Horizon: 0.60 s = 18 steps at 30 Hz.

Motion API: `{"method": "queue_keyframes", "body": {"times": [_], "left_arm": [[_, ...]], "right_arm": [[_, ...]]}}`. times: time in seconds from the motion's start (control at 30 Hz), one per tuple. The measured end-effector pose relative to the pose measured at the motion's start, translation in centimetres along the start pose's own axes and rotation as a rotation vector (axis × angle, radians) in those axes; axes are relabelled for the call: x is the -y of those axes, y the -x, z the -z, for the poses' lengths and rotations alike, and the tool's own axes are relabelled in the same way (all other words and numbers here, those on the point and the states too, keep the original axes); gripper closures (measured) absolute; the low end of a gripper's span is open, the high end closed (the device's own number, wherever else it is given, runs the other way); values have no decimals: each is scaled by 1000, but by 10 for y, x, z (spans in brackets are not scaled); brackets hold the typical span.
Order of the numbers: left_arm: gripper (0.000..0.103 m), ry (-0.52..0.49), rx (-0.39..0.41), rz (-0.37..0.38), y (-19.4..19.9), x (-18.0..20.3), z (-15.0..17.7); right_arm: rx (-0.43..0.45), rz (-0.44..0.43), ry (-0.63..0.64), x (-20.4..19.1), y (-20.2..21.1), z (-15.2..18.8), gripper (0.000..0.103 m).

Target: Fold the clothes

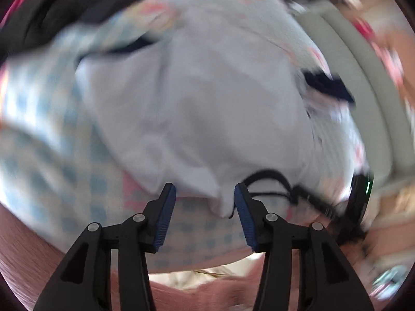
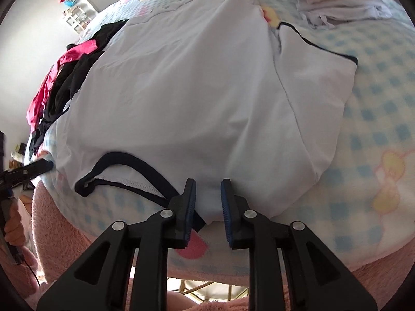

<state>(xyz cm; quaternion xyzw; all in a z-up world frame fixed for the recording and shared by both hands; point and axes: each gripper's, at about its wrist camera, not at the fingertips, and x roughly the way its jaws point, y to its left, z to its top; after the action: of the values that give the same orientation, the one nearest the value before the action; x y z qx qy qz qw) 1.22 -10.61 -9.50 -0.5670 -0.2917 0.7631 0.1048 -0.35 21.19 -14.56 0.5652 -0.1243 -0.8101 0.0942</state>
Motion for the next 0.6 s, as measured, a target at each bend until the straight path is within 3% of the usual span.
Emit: {"method": "queue_keyframes", "body": {"times": [0.07,0.13,0.17,0.2,0.3,0.37,0.47,0.53,0.6], "left_arm": [[54,138,75,74,9,-24,7],[54,193,119,64,11,-38,7],[55,205,126,15,8,-44,6],[57,213,125,-10,4,-48,4],[58,220,117,13,-9,-55,-2],[60,169,115,-49,-16,-41,-3],[59,124,103,-64,-17,-29,-4],[59,146,84,0,-19,-29,0],[59,187,114,33,-20,-36,3]], "right_arm": [[3,1,-16,-3,0,4,84],[8,14,-24,-4,2,5,84],[20,19,-25,-5,5,4,84],[36,22,-24,-6,8,3,84],[72,28,-16,-9,15,-1,84],[68,44,-4,-12,14,-4,84],[26,71,-5,-11,3,-2,84],[9,64,-14,-8,-3,2,84],[7,55,-25,-6,-4,3,84]]}}
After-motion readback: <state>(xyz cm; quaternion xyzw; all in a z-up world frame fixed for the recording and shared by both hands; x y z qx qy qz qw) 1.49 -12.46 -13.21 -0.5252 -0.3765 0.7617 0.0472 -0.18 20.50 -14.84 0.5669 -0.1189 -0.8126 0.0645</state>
